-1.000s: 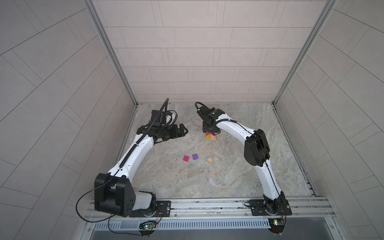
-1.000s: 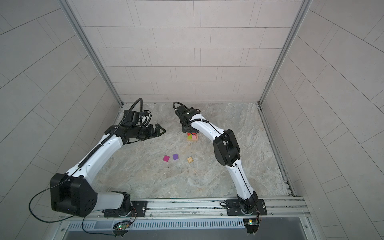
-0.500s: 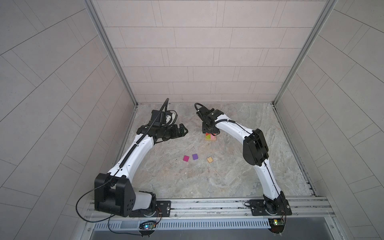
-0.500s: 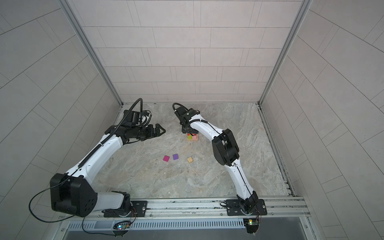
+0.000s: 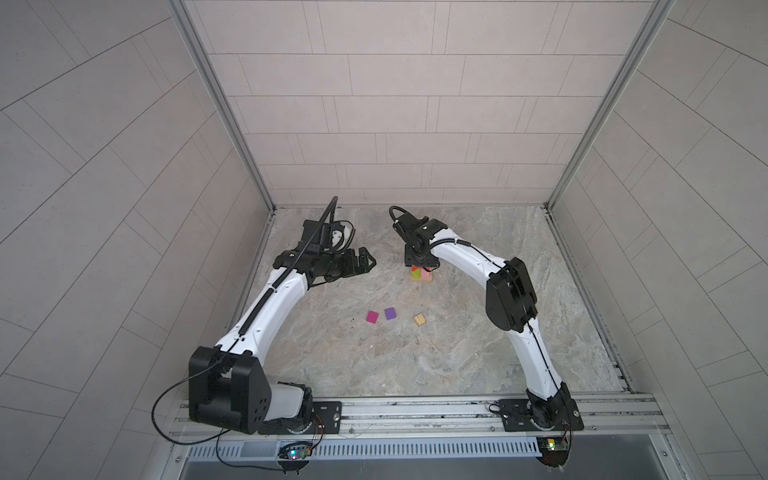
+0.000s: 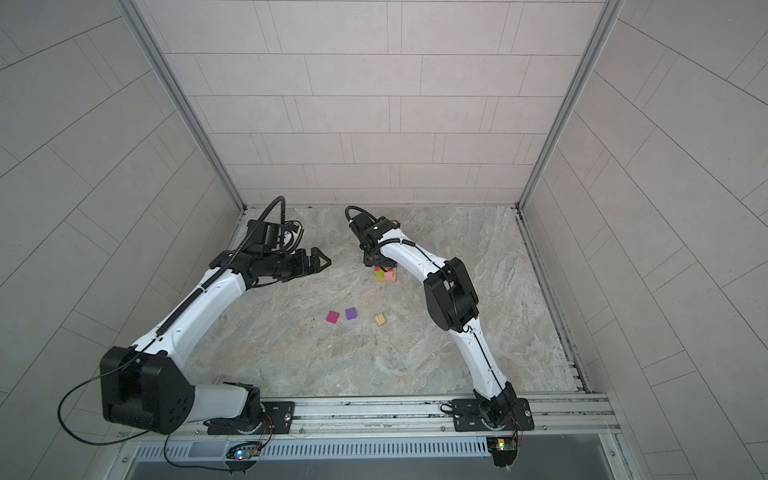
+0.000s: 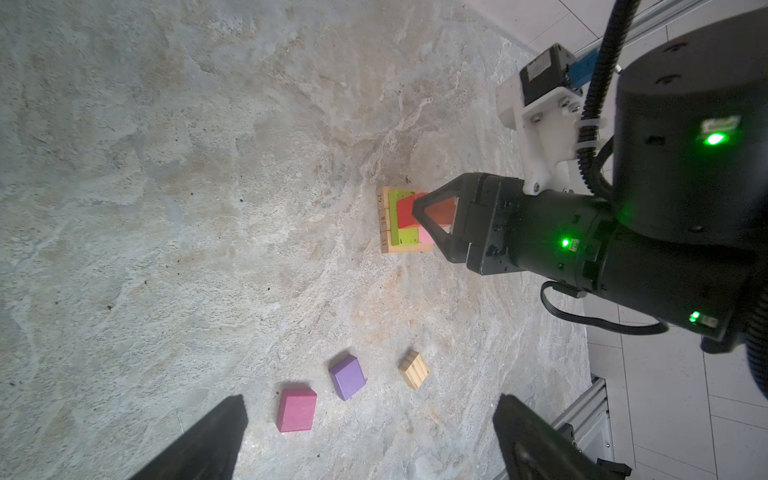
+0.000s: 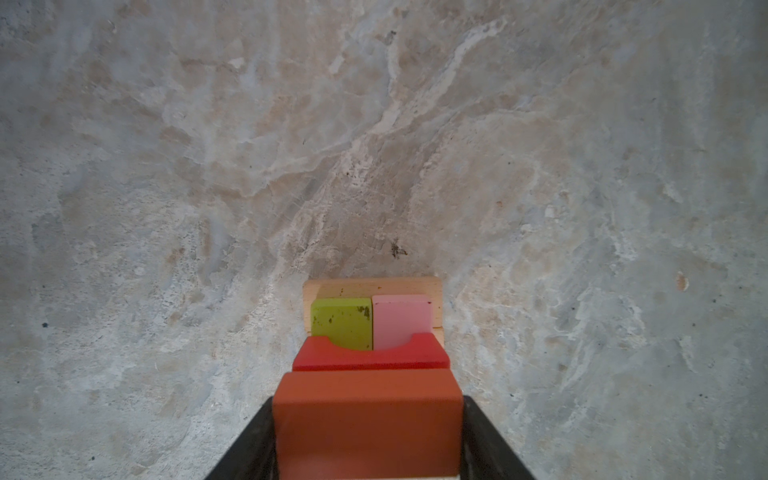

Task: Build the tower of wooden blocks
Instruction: 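Lower the orange-red block onto the top of the red arch block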

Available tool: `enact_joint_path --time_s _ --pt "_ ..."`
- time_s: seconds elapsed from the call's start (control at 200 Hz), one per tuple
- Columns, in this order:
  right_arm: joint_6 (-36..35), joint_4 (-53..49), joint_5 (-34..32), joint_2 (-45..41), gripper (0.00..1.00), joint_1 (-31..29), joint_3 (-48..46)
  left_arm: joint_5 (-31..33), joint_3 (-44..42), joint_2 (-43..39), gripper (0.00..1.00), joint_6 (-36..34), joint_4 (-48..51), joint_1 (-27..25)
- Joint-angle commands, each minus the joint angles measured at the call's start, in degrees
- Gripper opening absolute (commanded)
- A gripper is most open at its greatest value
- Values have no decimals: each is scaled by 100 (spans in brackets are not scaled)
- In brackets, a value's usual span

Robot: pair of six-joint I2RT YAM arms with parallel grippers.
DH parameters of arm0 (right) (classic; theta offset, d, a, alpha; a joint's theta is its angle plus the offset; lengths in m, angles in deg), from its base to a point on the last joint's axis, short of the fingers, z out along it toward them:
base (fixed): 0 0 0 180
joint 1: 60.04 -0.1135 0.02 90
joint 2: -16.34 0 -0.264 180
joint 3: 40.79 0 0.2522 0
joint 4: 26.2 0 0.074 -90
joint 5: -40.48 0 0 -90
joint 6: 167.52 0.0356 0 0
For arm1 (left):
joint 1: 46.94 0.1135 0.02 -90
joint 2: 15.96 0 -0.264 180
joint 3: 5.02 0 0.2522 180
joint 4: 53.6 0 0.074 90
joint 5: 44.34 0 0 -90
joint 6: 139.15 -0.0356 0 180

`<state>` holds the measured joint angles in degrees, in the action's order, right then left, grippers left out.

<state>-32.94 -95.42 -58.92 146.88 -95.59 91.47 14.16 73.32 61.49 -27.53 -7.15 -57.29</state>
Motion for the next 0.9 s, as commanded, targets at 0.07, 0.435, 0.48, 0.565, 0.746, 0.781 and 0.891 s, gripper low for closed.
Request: enact_joint_path --time_s 0.07,0.435,0.48,0.565,0.746,0.781,0.891 --pt "143 -87 -123 -12 42 36 78 -40 -88 -49 100 26 -111 41" --pt "127 -90 -174 -29 46 37 60 -41 -86 -48 100 26 -105 48" --pt "127 -90 -176 -37 47 39 59 -40 -86 -46 100 26 -109 39" --pt "110 -91 -167 -37 50 47 59 -40 -94 -47 100 25 -105 45" --pt "103 -91 -159 -31 54 43 59 -46 -88 -37 100 26 -110 45" --pt "99 -95 -167 -33 55 47 58 -48 -94 -38 100 26 -105 42" --pt "95 -90 -159 -30 59 53 59 -40 -89 -38 100 26 -105 40"
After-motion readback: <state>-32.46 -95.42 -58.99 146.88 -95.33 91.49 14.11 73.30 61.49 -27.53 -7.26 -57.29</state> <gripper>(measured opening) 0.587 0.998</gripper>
